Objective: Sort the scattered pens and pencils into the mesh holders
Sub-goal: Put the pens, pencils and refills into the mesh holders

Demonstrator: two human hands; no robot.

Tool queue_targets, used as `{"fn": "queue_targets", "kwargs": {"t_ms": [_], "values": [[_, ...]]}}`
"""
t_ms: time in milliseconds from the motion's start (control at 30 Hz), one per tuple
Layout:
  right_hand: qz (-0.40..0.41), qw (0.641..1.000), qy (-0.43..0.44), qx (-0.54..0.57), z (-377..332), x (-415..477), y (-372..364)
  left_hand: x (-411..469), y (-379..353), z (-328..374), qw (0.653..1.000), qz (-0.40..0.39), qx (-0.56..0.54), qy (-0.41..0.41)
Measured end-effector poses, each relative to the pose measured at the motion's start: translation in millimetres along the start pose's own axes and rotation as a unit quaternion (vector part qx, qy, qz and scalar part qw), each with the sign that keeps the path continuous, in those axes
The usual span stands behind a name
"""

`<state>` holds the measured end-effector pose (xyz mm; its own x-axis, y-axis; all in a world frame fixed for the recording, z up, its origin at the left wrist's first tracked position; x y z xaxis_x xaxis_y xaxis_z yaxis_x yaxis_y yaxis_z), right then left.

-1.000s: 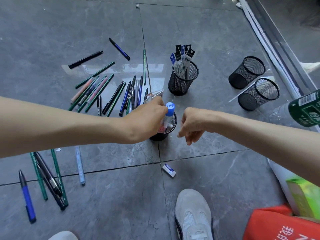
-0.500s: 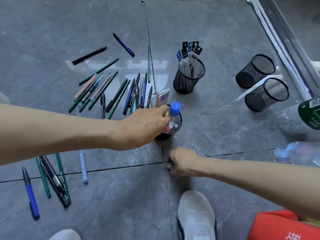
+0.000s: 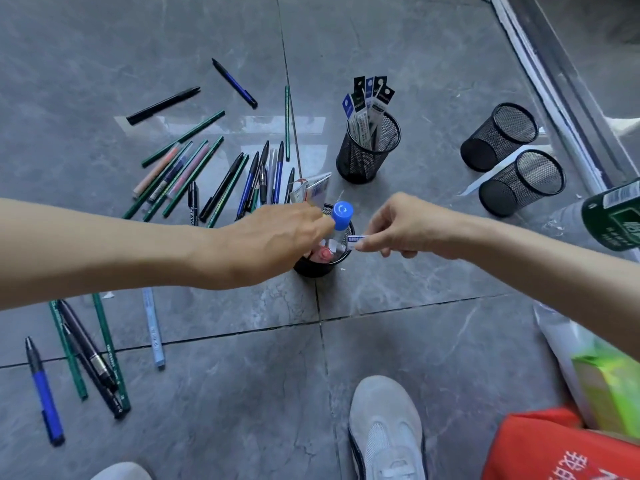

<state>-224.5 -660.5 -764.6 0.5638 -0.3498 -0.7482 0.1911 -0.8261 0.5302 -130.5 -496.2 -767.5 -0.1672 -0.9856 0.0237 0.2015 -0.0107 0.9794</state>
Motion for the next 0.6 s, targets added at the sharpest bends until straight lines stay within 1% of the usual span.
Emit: {"fn": "queue_targets", "kwargs": {"t_ms": [67, 133, 200, 267, 400, 500, 533, 600], "values": [[0.030, 0.999, 0.014, 0.013, -6.3, 1.3, 0.9, 2.2, 4.3, -4.6, 0.999, 0.017, -0.017, 0.040], [0.047, 0.999, 0.022, 0.004, -12.7, 2.9, -1.0, 7.4, 7.1, -4.3, 0.998, 0.031, -0.024, 0.041], [0.051, 0.998, 0.025, 0.004, -18.6, 4.0, -3.3, 12.2, 8.4, -1.8, 0.999, 0.019, -0.019, 0.040], [0.060, 0.997, 0.023, 0.029, -21.6, 4.6, -3.4, 16.7, 5.0, -2.7, 0.998, 0.010, -0.029, 0.060], [0.056, 0.992, 0.010, 0.109, -17.5, 3.5, -11.7, 22.4, -0.4, -3.8, 0.992, 0.021, -0.064, 0.105], [0.061, 0.986, 0.004, 0.154, -14.5, 3.8, -17.9, 19.2, 1.8, -4.2, 0.992, 0.050, -0.065, 0.099], [0.074, 0.985, 0.007, 0.155, -14.3, 3.4, -18.0, 16.9, 4.0, -3.8, 0.991, 0.065, -0.070, 0.092], [0.124, 0.984, 0.039, 0.122, -15.7, 1.2, -17.5, 11.3, 7.0, -2.8, 0.989, 0.091, -0.083, 0.080]]}}
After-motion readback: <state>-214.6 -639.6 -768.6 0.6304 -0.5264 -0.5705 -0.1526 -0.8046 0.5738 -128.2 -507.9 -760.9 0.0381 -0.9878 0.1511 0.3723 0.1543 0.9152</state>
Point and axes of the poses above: each hand's wrist, its own x-axis towards the middle knuckle, its own y-axis out of the back of the hand, z = x × y, the point moved 3 cm from there along x, towards the middle knuckle, and after that the axes turned 11 degrees about -y, right-handed, at the moved point
